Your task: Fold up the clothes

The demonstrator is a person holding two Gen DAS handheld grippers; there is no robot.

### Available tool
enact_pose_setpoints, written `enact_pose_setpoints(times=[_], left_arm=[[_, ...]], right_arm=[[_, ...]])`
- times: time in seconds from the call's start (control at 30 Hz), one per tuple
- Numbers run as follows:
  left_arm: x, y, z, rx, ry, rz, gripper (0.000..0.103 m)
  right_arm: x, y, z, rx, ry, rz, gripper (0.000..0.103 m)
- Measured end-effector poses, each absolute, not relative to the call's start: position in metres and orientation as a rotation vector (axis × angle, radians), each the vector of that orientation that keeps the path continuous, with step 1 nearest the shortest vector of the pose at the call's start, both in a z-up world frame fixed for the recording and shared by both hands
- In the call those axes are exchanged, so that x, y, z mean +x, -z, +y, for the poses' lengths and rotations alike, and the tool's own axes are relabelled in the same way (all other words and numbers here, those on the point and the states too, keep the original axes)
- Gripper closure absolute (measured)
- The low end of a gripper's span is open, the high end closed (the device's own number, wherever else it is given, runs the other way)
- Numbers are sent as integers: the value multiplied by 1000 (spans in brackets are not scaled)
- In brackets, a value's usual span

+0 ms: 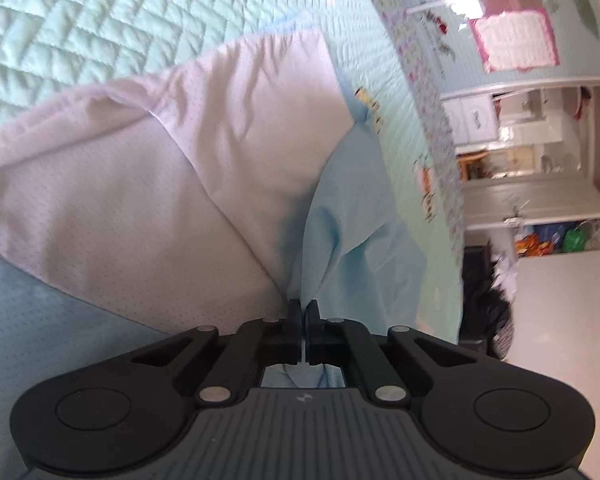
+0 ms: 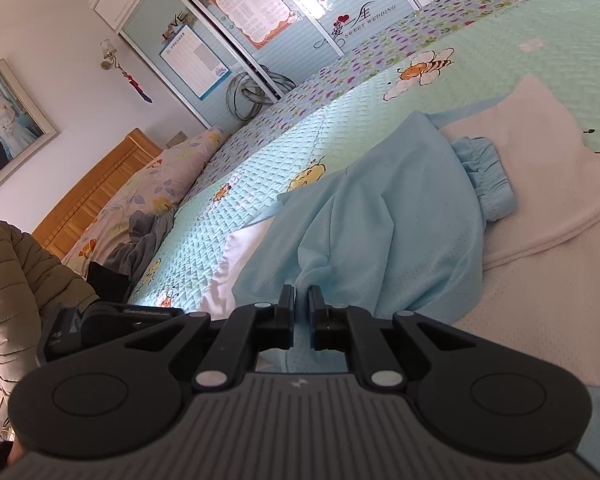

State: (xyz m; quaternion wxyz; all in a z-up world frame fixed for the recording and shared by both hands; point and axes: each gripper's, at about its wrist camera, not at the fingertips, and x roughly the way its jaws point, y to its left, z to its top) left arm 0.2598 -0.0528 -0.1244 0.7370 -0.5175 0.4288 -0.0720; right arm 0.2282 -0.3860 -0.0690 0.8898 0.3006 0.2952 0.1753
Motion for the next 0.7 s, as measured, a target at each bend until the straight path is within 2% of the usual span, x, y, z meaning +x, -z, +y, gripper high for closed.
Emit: enact_pose_setpoints(times=[0.17,0.43,0.5,0.57,0.6,0.67,0.7], left_arm=[[241,116,-37,-1153,185,924,102],[236,143,-23,-1161,151,998,102],[232,133,-26,-1132,185,972,97],[230,120,-29,-1088,221,939,92],[233,115,-29,-1076,233,933,88],[239,108,-31,-1053,256,924,85],[243,107,-32,-1047,262,928,85]], right_arm=[[227,69,-385,619,-360,609,93],[213,70,-366,533,-460,644,92],[207,68,-369,522,-427,638,87],[204,69,-384,579,-371,624,73],[202,70,-392,607,-343,615,69],[202,72,-406,661,-299,597,57],[204,74,-411,683,-288,599,56]])
